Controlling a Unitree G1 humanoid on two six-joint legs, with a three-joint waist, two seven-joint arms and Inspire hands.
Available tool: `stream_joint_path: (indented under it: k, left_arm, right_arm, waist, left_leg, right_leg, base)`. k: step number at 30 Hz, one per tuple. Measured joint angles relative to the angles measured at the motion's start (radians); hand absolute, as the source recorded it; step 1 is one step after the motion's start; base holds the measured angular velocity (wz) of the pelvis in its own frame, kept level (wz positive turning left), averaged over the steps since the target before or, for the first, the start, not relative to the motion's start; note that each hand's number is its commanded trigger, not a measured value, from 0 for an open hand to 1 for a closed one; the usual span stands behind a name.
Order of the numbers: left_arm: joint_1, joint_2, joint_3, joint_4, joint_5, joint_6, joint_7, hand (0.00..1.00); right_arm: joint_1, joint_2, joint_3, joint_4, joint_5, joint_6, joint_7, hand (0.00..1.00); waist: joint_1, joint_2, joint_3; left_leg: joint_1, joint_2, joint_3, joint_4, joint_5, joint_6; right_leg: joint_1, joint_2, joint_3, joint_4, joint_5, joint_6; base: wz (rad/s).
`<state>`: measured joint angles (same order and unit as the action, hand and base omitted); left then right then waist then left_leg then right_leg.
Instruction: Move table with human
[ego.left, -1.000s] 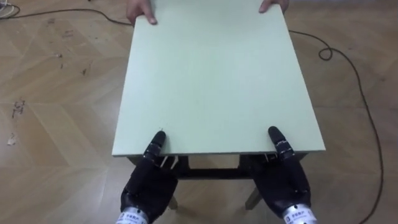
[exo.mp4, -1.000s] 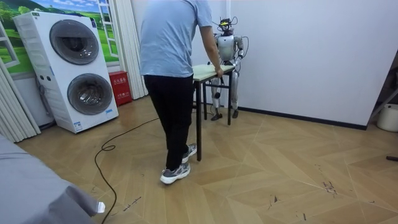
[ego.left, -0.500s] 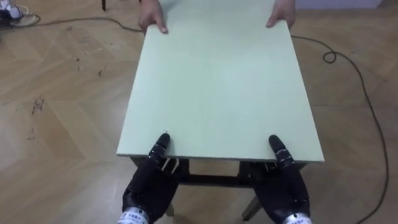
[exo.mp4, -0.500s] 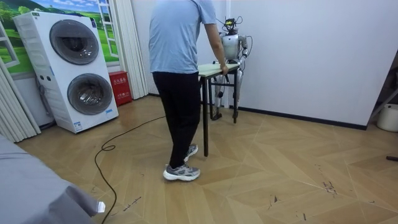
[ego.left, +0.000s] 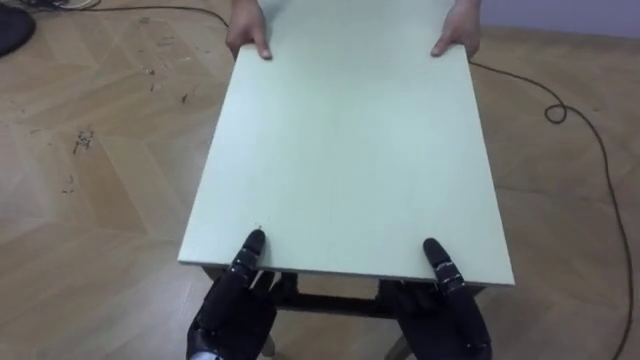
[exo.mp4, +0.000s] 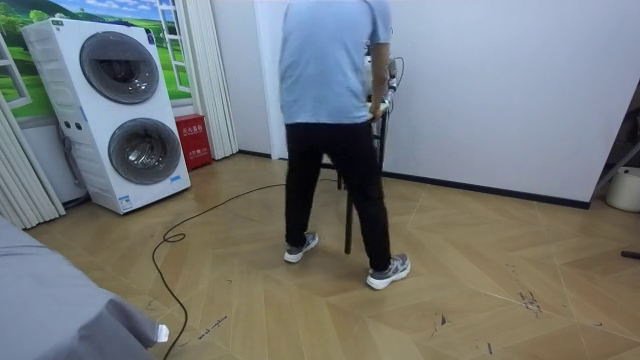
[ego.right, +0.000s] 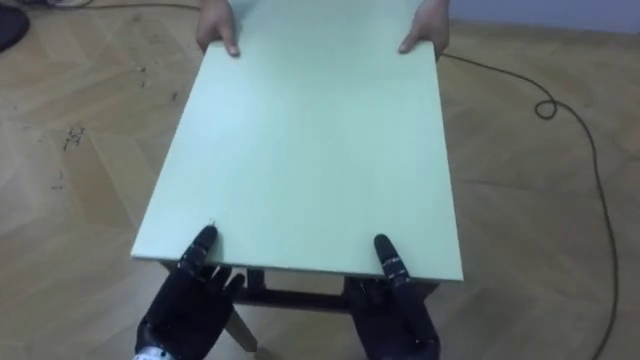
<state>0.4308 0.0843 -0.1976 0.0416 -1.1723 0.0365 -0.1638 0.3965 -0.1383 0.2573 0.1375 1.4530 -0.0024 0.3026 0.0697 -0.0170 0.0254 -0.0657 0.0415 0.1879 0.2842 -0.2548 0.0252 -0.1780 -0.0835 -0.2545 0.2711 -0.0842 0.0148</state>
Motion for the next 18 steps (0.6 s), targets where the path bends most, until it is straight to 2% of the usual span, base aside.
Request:
stream_joint_path:
  k: [3,6,11,13,16,18]
  left_arm:
    - [0.005,0.006,-0.005,0.0,-0.014,0.0,-0.008,1.0]
    - [0.025,0.011,-0.004,0.0,-0.014,0.0,-0.038,1.0]
    - [0.027,0.011,-0.004,0.007,-0.019,0.0,-0.043,1.0]
    - [0.028,0.014,-0.004,0.008,-0.027,0.0,-0.043,1.0]
    - [0.034,0.026,0.0,0.008,-0.041,0.0,-0.044,1.0]
    - [0.038,0.027,-0.003,0.008,-0.049,0.0,-0.044,1.0]
  right_arm:
    - [-0.005,-0.014,0.006,-0.003,-0.008,-0.015,0.003,1.0]
    - [-0.001,-0.022,0.008,-0.003,-0.015,-0.019,0.02,1.0]
    - [-0.005,-0.023,0.01,-0.003,-0.019,-0.02,0.02,1.0]
    - [-0.008,-0.027,0.018,-0.003,-0.018,-0.023,0.021,1.0]
    - [-0.011,-0.028,0.035,-0.003,-0.018,-0.033,0.022,1.0]
    - [-0.016,-0.028,0.036,0.006,-0.025,-0.031,0.031,1.0]
  waist:
    - [0.016,-0.007,-0.0013]
    - [0.021,-0.006,-0.0006]
    - [0.042,0.009,0.0068]
    - [0.047,0.016,0.0058]
    - [0.049,0.026,0.0022]
    - [0.047,0.03,0.0015]
  left_leg:
    - [-0.01,0.0,-0.013,-0.003,0.0,0.0]
    - [-0.01,-0.001,-0.043,-0.01,0.0,-0.001]
    - [-0.015,-0.001,-0.08,-0.014,0.007,-0.008]
    - [-0.027,-0.001,-0.094,-0.014,0.013,-0.011]
    - [-0.053,-0.002,-0.143,-0.015,0.03,-0.018]
    - [-0.067,-0.001,-0.156,-0.015,0.042,-0.022]
  right_leg:
    - [0.007,0.0,-0.014,-0.013,0.001,0.002]
    - [0.022,0.0,-0.03,-0.025,0.001,0.002]
    - [0.042,0.002,-0.053,-0.038,0.002,0.003]
    - [0.041,0.002,-0.065,-0.044,0.002,0.003]
    - [0.045,0.0,-0.104,-0.051,0.002,0.003]
    - [0.049,-0.004,-0.127,-0.051,0.0,0.004]
  base:
    - [0.14]
    - [0.28]
    - [0.22]
    - [0.27]
    - [0.48]
    - [0.52]
